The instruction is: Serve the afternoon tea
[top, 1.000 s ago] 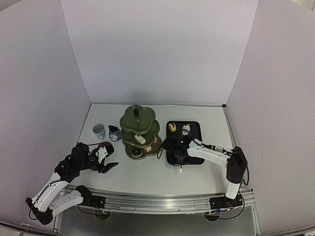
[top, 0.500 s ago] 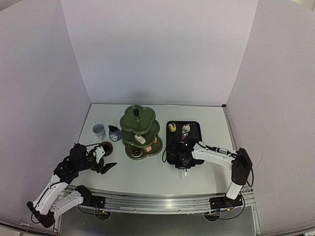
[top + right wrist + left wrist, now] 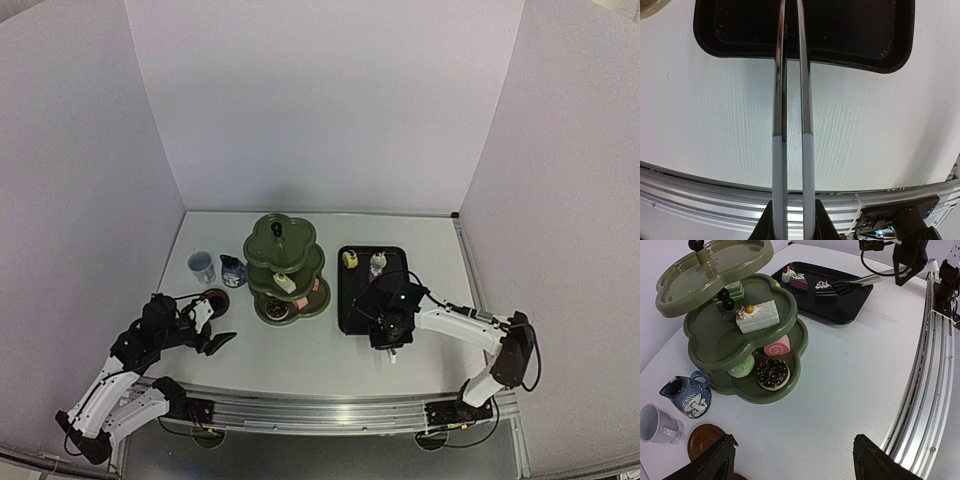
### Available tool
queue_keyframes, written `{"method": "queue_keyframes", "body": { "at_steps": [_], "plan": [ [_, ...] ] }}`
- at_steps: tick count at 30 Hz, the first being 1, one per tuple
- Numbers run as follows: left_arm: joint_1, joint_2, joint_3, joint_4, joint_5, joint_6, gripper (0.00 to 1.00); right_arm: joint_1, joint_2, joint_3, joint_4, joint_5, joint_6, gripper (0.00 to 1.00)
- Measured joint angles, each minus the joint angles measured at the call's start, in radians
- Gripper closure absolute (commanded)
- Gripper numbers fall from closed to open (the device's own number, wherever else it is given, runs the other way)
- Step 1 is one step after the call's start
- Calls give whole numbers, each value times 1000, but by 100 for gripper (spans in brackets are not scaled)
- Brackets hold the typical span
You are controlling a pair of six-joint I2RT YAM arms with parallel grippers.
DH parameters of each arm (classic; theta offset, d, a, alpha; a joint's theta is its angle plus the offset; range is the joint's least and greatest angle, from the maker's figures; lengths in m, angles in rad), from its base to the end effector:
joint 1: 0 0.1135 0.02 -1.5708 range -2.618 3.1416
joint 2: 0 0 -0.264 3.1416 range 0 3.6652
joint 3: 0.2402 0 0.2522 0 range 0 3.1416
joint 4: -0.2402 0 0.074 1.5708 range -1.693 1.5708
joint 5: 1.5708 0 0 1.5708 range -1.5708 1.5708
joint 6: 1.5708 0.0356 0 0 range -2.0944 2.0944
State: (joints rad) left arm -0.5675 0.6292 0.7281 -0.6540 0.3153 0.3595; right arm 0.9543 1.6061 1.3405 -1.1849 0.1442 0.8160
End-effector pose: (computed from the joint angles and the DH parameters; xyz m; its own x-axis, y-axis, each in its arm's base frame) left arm 0.1088 -0.0824 0.2959 -0.1580 0.4974 -0.8530 0.8427 0.5182 0.1460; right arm 0.1745 0.2374 0.2625 -0.9742 -0.1279 -0.1861 -0.1283 0.9917 -0.0103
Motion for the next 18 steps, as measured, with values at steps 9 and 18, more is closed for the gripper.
{"method": "queue_keyframes", "body": {
  "at_steps": [9,18],
  "plan": [
    [6,-8,-12,0,0,2,19,0,-71,-61,-47,-2,-53,93],
    [6,-7,-12,0,0,8,19,-6,16,-53,-42,23,-79,85]
  ]
}}
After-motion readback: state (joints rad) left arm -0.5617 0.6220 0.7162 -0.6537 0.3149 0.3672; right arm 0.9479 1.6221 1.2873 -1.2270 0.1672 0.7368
